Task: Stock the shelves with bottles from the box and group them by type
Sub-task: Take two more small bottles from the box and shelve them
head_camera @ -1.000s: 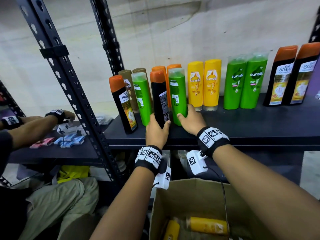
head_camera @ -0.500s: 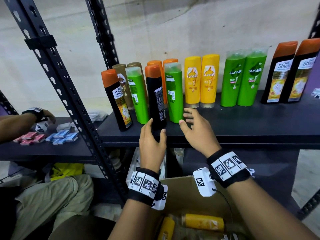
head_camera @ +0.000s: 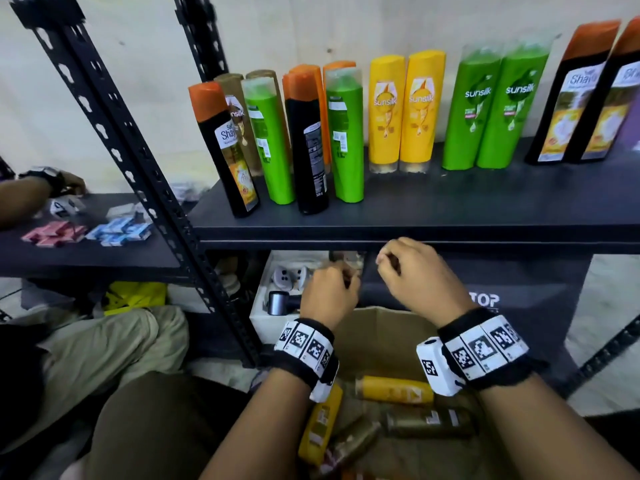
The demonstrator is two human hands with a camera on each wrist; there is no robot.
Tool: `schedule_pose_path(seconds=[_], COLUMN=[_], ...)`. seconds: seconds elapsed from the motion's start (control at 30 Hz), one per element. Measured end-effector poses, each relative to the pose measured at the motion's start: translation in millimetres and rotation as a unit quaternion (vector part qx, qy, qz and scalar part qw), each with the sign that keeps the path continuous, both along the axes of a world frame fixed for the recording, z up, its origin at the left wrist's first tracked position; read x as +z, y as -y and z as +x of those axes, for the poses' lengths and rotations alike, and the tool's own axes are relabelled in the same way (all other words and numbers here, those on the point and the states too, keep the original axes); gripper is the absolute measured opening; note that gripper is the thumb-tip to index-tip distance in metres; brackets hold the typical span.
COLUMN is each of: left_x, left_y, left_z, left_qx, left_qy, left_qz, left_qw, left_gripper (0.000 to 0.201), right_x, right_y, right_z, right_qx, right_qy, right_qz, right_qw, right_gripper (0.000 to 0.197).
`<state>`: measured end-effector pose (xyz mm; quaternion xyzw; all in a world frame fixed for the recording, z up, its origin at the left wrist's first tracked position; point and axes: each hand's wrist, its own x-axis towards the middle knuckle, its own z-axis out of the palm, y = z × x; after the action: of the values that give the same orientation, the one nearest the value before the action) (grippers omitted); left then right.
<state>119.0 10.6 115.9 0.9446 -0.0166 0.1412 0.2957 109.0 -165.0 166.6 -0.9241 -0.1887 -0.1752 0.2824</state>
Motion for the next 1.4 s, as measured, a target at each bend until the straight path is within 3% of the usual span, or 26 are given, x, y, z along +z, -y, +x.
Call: schedule_pose_path(seconds=[0.27, 0.43, 0.93, 1.1, 1.4], left_x=[-74, -106, -178, -205, -252], left_y=[8, 5, 0, 1, -1], left_z=[-12, -21, -42, -44, -54], left_qx=[-0.01, -0.016, -0.075, -0.085, -0.082], left_qy=[-0.18, -0.247, -0.409, -0.438, -0.504], left_qz=[0.094, 0.112, 0.153, 0.171, 0.209], left_qw=[0.979, 0.963, 0.896, 0.878, 0.834], left_gripper=[0.029, 0.029, 0.045, 0.048, 0.049], right_x=[-87, -134, -248, -273, -306], right_y=[12, 19, 39, 44, 39], right_z=[-15, -25, -61, -65, -72], right_qx=[-0.022, -0.042, -0.066, -0.081, -0.032], right_qy=[-0.213, -0.316, -0.499, -0.528, -0.598], right_qz=[-0.063, -0.066, -0.092, -0.123, -0.136], right_qw=[0.975, 0.945, 0.859, 0.836, 0.789], right_gripper=[0.019, 0.02, 0.018, 0.028, 0.025])
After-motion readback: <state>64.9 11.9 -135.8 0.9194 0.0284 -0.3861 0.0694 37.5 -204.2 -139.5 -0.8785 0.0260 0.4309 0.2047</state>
